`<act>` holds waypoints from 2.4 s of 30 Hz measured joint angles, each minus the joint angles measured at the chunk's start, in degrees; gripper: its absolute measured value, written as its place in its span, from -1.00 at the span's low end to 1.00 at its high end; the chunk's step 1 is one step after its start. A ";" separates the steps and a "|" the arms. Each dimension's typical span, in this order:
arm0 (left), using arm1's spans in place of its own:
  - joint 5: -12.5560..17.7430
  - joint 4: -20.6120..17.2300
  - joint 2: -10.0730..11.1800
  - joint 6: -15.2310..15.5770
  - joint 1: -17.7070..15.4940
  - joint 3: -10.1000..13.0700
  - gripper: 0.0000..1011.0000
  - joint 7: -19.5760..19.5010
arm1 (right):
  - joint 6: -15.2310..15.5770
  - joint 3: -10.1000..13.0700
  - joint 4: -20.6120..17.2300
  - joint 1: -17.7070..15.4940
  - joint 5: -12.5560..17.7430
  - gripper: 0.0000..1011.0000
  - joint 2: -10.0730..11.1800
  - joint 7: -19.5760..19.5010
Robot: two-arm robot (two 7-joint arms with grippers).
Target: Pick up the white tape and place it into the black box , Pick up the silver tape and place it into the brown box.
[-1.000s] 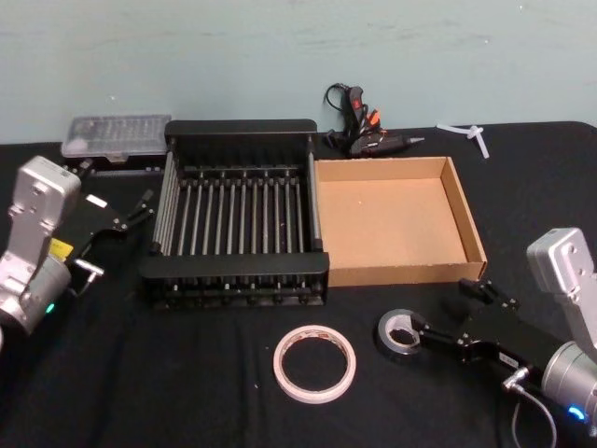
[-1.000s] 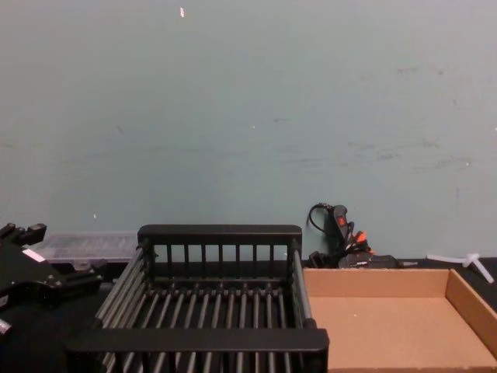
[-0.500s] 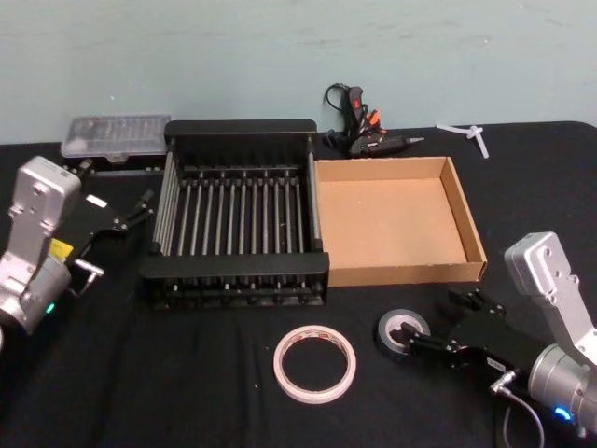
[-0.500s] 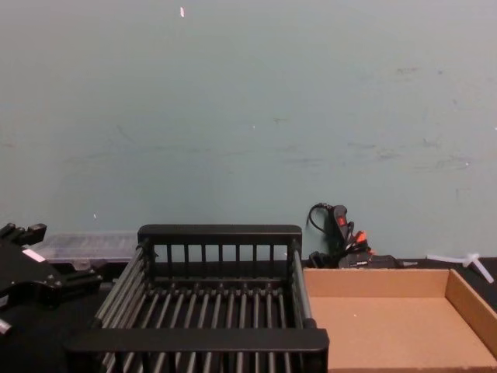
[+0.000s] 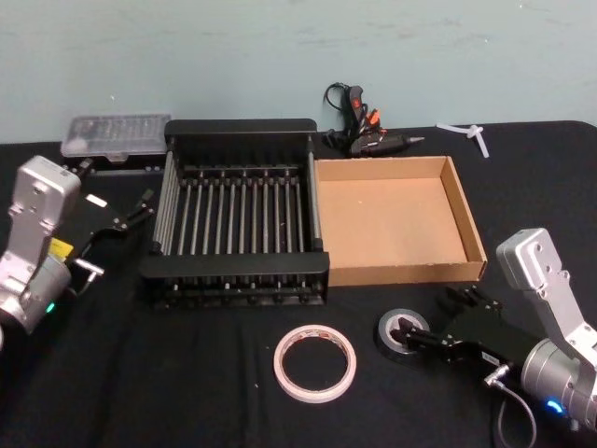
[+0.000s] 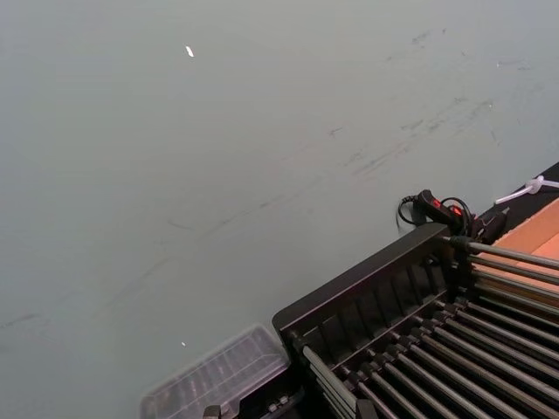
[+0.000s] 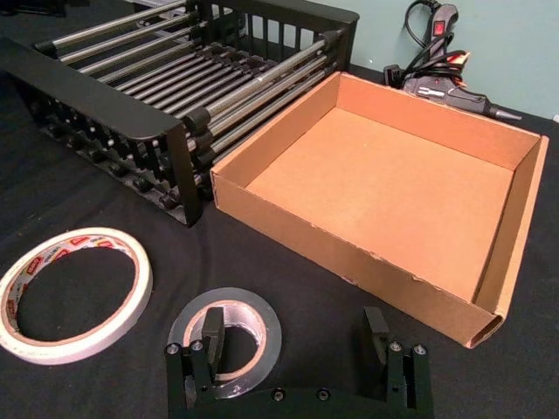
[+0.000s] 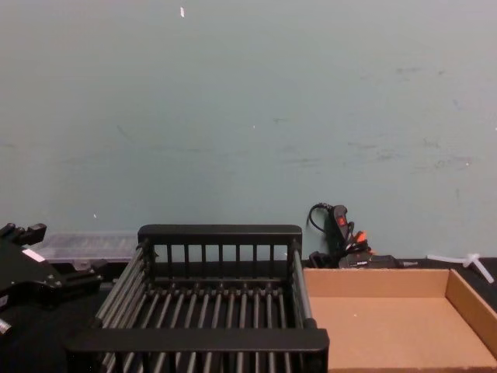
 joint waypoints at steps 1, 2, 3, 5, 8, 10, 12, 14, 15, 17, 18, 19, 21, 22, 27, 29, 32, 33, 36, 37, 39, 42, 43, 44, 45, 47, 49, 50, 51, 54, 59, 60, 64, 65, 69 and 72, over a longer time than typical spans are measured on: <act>0.00 0.00 0.00 0.00 0.00 0.00 0.98 0.00 | 0.02 0.06 0.12 0.07 -0.11 0.98 -0.14 0.04; 0.00 0.00 0.00 0.00 0.00 0.00 0.98 0.00 | 0.04 0.13 0.23 0.17 -0.21 0.98 -0.28 0.08; 0.00 0.00 0.00 0.00 0.00 0.00 0.98 0.00 | 0.09 0.24 0.43 0.32 -0.39 0.98 -0.51 0.20; 0.00 0.00 0.00 0.00 0.00 0.00 0.98 0.00 | 0.12 0.36 0.64 0.45 -0.56 0.98 -0.77 0.36; 0.00 0.00 0.00 0.00 0.00 0.00 0.98 0.00 | 0.28 0.49 1.00 0.72 -0.88 0.98 -1.23 0.72; 0.00 0.00 0.00 0.00 0.00 0.00 0.98 0.00 | 0.38 0.57 1.19 0.85 -1.15 0.98 -1.54 0.95; 0.00 0.00 0.00 0.00 0.00 0.00 0.98 0.00 | 0.49 0.59 1.37 0.92 -1.46 0.98 -1.81 1.15; 0.00 0.00 0.00 0.00 0.00 0.00 0.98 0.00 | 0.56 0.60 1.49 0.97 -1.67 0.98 -1.97 1.28; 0.00 0.00 0.00 0.00 0.00 0.00 0.98 0.00 | 0.60 0.61 1.53 0.98 -1.77 0.98 -2.04 1.33; 0.00 0.00 0.00 0.00 0.00 0.00 0.98 0.00 | 0.72 0.66 1.65 1.01 -2.03 0.98 -2.21 1.50; 0.00 0.00 0.00 0.00 0.00 0.00 0.98 0.00 | 0.79 0.70 1.72 1.02 -2.19 0.98 -2.31 1.60; 0.00 0.00 0.00 0.00 0.00 0.00 0.98 0.00 | 0.86 0.74 1.80 1.02 -2.35 0.98 -2.42 1.68; 0.00 0.00 0.00 0.00 0.00 0.00 0.98 0.00 | 0.91 0.76 1.83 1.02 -2.44 0.98 -2.47 1.72; 0.00 0.00 0.00 0.00 0.00 0.00 0.98 0.00 | 1.00 0.80 1.87 1.02 -2.59 0.98 -2.58 1.75; 0.00 0.00 0.00 0.00 0.00 0.00 0.98 0.00 | 1.12 0.97 2.01 0.98 -3.00 0.98 -2.90 1.87; 0.00 0.00 0.00 0.00 0.00 0.00 0.98 0.00 | 1.15 1.03 2.05 0.94 -3.19 0.98 -3.02 1.88; 0.00 0.00 0.00 0.00 0.00 0.00 0.98 0.00 | 1.15 1.04 2.05 0.92 -3.20 0.98 -3.01 1.88; 0.00 0.00 0.00 0.00 0.00 0.00 0.98 0.00 | 1.15 1.03 2.05 0.92 -3.19 0.98 -3.00 1.88; 0.00 0.00 0.00 0.00 0.00 0.00 0.98 0.00 | 1.15 1.03 2.05 0.92 -3.18 0.98 -2.98 1.88; 0.00 0.00 0.00 0.00 0.00 0.00 0.98 0.00 | 1.15 1.03 2.05 0.92 -3.17 0.98 -2.98 1.88; 0.00 0.00 0.00 0.00 0.00 0.00 0.98 0.00 | 1.15 1.03 2.04 0.92 -3.16 0.98 -2.98 1.88; 0.00 0.00 0.00 0.00 0.00 0.00 0.98 0.00 | 1.15 1.03 2.03 0.92 -3.14 0.98 -2.96 1.88; 0.00 0.00 0.00 0.00 0.00 0.00 0.98 0.00 | 1.15 1.03 2.03 0.92 -3.12 0.96 -2.95 1.88; 0.00 0.00 0.00 0.00 0.00 0.00 0.98 0.00 | 1.15 1.02 2.02 0.92 -3.11 0.90 -2.95 1.88; 0.00 0.00 0.00 0.00 0.00 0.00 0.98 0.00 | 1.15 1.02 2.02 0.92 -3.11 0.87 -2.95 1.88; 0.00 0.00 0.00 0.00 0.00 0.00 0.98 0.00 | 1.15 1.01 2.01 0.92 -3.09 0.76 -2.94 1.87; 0.00 0.00 0.00 0.00 0.00 0.00 0.98 0.00 | 1.14 1.00 2.00 0.92 -3.08 0.70 -2.93 1.86; 0.00 0.00 0.00 0.00 0.00 0.00 0.98 0.00 | 1.13 0.99 1.99 0.92 -3.07 0.67 -2.92 1.86; 0.00 0.00 0.00 0.00 0.00 0.00 0.98 0.00 | 1.13 0.99 1.99 0.92 -3.07 0.56 -2.92 1.86; 0.00 0.00 0.00 0.00 0.00 0.00 0.98 0.00 | 1.13 0.97 1.97 0.92 -3.06 0.45 -2.91 1.84; 0.00 0.00 0.00 0.00 0.00 0.00 0.98 0.00 | 1.11 0.95 1.95 0.92 -3.03 0.11 -2.89 1.83; 0.00 0.00 0.00 0.00 0.00 0.00 0.98 0.00 | 1.10 0.95 1.95 0.92 -3.03 0.06 -2.89 1.82; 0.00 0.00 0.00 0.00 0.00 0.00 0.98 0.00 | 1.08 0.95 1.95 0.92 -3.01 -0.22 -2.89 1.82; 0.00 0.00 0.00 0.00 0.00 0.00 0.98 0.00 | 1.08 0.95 1.95 0.92 -3.00 -0.29 -2.89 1.82; 0.00 0.00 0.00 0.00 0.00 0.00 0.98 0.00 | 1.07 0.95 1.95 0.92 -2.99 -0.54 -2.89 1.82; 0.00 0.00 0.00 0.00 0.00 0.00 0.98 0.00 | 1.07 0.95 1.95 0.92 -2.98 -0.73 -2.89 1.82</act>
